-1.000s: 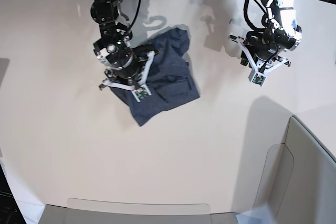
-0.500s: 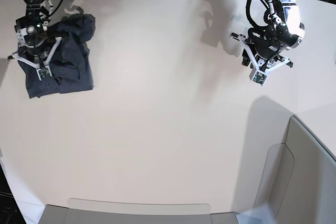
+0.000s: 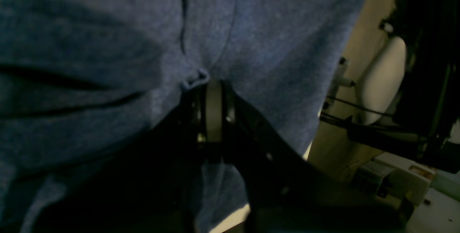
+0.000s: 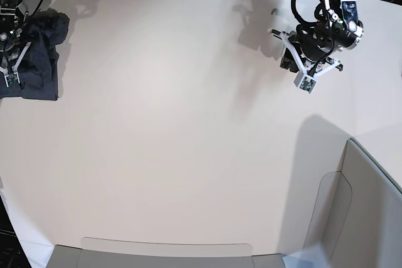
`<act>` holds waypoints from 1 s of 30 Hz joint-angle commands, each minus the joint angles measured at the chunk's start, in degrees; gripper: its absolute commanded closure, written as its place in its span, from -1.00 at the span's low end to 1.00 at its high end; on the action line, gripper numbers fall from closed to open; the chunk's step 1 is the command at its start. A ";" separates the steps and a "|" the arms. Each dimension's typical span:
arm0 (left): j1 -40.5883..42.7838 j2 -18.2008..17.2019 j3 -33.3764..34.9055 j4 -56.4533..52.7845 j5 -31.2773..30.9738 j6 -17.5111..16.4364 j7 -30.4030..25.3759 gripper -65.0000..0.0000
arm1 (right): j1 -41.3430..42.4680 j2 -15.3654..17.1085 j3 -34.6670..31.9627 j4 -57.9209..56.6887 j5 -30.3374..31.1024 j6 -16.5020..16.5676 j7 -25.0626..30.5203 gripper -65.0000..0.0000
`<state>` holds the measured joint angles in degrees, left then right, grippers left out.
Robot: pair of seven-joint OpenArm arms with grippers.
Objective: Layout the t-shirt on the table in an organized manner, then fold the t-shirt properly
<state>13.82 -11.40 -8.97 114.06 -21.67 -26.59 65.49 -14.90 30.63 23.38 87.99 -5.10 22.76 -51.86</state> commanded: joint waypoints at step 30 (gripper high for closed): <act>7.14 -6.84 -0.13 5.72 -0.79 0.00 -3.30 1.00 | 5.27 -24.00 -11.38 30.04 6.82 1.81 -9.55 1.00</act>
<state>20.56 -17.82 -9.02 118.67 -21.65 -26.39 63.20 -9.89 6.09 11.94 116.88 1.72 24.93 -62.19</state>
